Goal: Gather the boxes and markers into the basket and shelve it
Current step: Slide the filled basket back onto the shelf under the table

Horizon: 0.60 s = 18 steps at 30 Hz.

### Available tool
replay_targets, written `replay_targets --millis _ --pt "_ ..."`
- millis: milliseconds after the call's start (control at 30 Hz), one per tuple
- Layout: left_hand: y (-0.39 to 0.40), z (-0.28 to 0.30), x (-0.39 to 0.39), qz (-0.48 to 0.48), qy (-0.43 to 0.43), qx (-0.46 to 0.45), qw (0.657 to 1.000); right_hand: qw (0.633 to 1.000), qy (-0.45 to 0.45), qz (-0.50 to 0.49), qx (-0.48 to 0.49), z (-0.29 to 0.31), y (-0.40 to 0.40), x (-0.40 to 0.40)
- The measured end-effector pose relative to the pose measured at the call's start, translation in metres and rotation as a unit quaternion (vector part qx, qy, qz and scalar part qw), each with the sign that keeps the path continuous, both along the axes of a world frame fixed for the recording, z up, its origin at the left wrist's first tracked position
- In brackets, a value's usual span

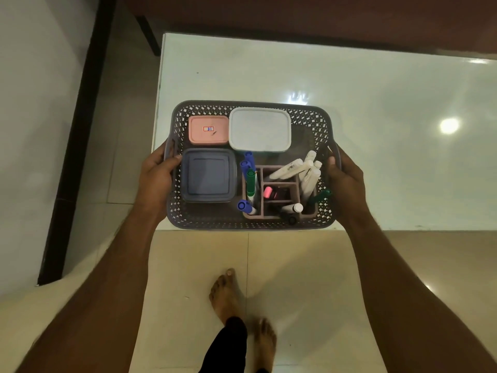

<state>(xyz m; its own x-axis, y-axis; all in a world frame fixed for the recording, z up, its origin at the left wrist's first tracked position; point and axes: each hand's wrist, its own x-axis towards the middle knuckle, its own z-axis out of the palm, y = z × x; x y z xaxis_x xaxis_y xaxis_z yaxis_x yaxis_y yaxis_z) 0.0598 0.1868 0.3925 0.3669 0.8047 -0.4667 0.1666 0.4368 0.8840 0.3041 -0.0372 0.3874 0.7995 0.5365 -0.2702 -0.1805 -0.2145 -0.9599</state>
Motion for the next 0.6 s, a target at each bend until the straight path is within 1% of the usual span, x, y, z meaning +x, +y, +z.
replay_targets --millis 233,433,600 --pt "-0.042 0.011 -0.022 0.003 -0.002 0.024 1.000 0.999 -0.023 0.036 0.005 0.007 -0.038 -0.011" --pt "-0.102 0.023 -0.053 -0.003 -0.005 0.040 0.999 0.999 0.001 0.040 0.027 0.009 -0.092 -0.039" --pt "-0.145 0.012 -0.083 0.002 -0.012 0.019 1.000 0.998 0.025 0.036 0.038 -0.004 -0.138 -0.068"
